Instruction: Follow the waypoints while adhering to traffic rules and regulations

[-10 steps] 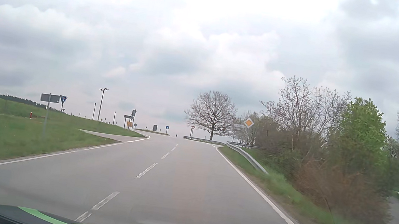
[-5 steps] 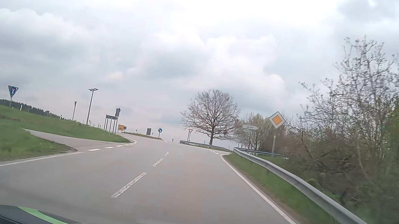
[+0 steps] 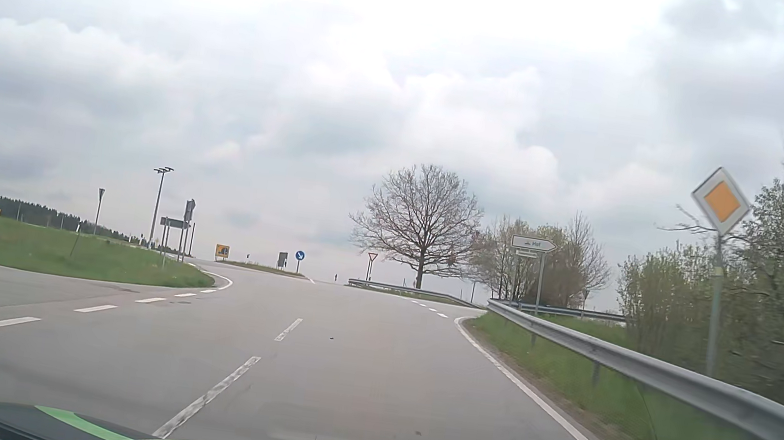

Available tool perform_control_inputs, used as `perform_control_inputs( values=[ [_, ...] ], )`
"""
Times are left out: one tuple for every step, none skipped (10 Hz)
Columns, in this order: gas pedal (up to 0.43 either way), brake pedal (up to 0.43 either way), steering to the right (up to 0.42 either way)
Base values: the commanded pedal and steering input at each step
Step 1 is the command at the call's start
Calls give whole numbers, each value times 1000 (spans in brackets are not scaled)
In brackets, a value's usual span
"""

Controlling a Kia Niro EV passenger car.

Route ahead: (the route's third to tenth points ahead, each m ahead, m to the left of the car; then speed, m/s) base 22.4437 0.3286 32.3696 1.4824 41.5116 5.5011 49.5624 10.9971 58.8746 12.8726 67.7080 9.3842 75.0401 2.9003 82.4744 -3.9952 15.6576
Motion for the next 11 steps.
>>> perform_control_inputs(
  values=[
    [0, 6, -3],
    [0, 18, -3],
    [0, 30, -5],
    [0, 37, -9],
    [0, 43, -12],
    [0, 49, -14],
    [0, 55, -15],
    [0, 61, -17],
    [0, 61, -19],
    [0, 67, -19],
    [0, 73, -19]
  ],
)
